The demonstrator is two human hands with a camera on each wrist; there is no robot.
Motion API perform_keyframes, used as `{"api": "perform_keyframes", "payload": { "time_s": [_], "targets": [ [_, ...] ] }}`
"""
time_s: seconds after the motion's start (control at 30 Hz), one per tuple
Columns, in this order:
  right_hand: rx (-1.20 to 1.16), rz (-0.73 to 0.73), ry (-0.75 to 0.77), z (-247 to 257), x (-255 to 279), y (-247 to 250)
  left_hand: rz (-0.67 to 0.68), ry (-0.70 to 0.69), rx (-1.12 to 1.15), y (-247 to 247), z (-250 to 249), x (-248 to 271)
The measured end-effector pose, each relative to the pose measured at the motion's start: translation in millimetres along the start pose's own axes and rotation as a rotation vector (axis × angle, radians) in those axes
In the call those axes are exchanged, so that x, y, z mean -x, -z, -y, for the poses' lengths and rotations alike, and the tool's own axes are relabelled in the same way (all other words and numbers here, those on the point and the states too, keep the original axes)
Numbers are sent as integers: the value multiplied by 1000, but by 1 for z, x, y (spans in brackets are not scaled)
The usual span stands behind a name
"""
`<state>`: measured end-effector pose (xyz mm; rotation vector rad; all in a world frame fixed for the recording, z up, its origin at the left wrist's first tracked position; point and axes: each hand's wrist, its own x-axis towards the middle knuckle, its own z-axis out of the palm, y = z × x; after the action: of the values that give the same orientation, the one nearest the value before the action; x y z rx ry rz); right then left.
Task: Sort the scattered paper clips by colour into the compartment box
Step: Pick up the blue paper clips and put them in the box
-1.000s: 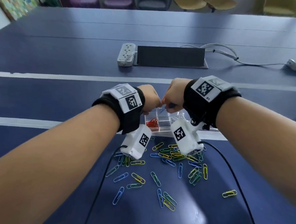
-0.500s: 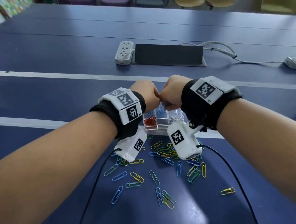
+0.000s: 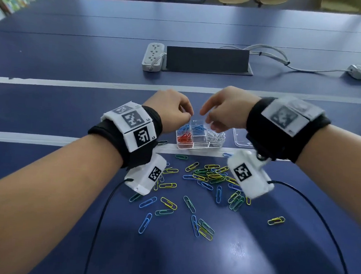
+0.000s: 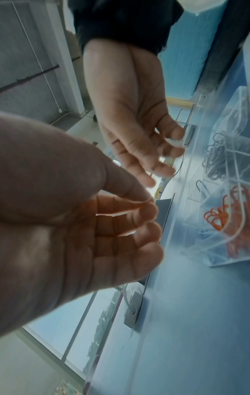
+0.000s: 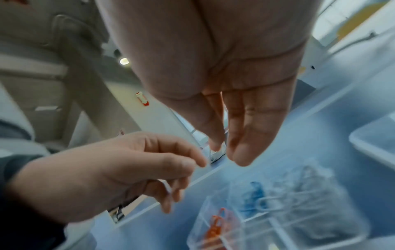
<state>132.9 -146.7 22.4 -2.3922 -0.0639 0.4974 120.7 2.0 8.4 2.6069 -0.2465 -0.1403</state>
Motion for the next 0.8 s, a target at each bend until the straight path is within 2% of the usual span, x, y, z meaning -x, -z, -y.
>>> {"api": "perform_keyframes", "payload": {
  "time_s": [0.1,0.27,0.5,0.8],
  "targets": [
    [338,8,116,-19,20,4,113,-61,-75,-1,5,12],
    [638,64,130,-41,48,-4,277,-143,-156,-22,-1,27],
    [641,55,214,-48,55,-29,354,-206,-215,-43,-12,41],
    [646,-10,159,-62,58,-24,265,-182,-286,-46,-8,48]
  ]
}}
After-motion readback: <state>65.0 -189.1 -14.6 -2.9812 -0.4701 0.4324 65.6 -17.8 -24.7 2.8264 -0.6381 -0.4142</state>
